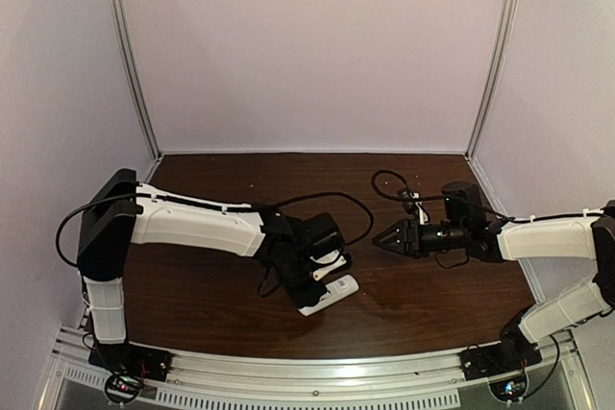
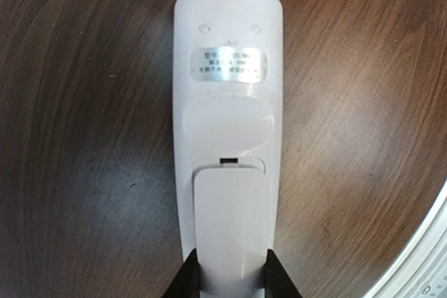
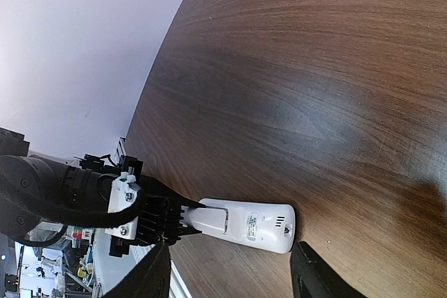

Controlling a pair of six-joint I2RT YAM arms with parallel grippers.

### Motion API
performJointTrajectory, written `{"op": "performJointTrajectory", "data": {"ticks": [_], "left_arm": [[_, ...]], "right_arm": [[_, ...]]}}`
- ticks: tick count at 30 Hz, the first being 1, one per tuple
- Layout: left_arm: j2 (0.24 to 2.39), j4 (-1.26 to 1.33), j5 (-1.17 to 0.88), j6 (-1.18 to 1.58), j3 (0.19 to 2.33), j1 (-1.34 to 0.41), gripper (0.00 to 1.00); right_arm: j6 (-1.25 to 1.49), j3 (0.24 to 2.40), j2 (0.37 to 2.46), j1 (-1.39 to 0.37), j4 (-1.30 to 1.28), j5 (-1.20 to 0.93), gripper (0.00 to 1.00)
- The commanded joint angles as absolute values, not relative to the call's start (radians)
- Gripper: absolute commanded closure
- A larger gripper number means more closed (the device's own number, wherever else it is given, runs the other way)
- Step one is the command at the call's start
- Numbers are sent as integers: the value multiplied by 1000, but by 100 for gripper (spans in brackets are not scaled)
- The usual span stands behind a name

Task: Load the batteries into the remote control
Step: Load the battery cover onto the remote control without the battery cover.

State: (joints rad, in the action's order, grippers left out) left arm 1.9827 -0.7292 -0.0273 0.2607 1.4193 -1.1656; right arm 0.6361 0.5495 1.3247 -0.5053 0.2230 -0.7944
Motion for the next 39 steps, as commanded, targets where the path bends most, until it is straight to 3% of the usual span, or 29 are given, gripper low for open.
{"op": "performJointTrajectory", "data": {"ticks": [1, 8, 17, 26, 33, 39], "left_arm": [[2010, -745, -40, 269, 1449, -1160, 76], [2027, -752, -22, 281, 1457, -1159, 74], [2045, -778, 15, 303, 1471, -1156, 77], [2051, -770, -25, 302, 1474, -1156, 60], [2041, -773, -24, 295, 1481, -1157, 55], [2004, -775, 22, 297, 1495, -1156, 45]], "right_arm": [[644, 538, 1333, -498, 253, -811, 41], [649, 532, 1338, -497, 264, -818, 41], [653, 527, 1342, -497, 275, -822, 41], [657, 527, 1344, -497, 280, -828, 41], [659, 529, 1347, -497, 287, -834, 41], [654, 525, 1345, -498, 289, -843, 43]]}}
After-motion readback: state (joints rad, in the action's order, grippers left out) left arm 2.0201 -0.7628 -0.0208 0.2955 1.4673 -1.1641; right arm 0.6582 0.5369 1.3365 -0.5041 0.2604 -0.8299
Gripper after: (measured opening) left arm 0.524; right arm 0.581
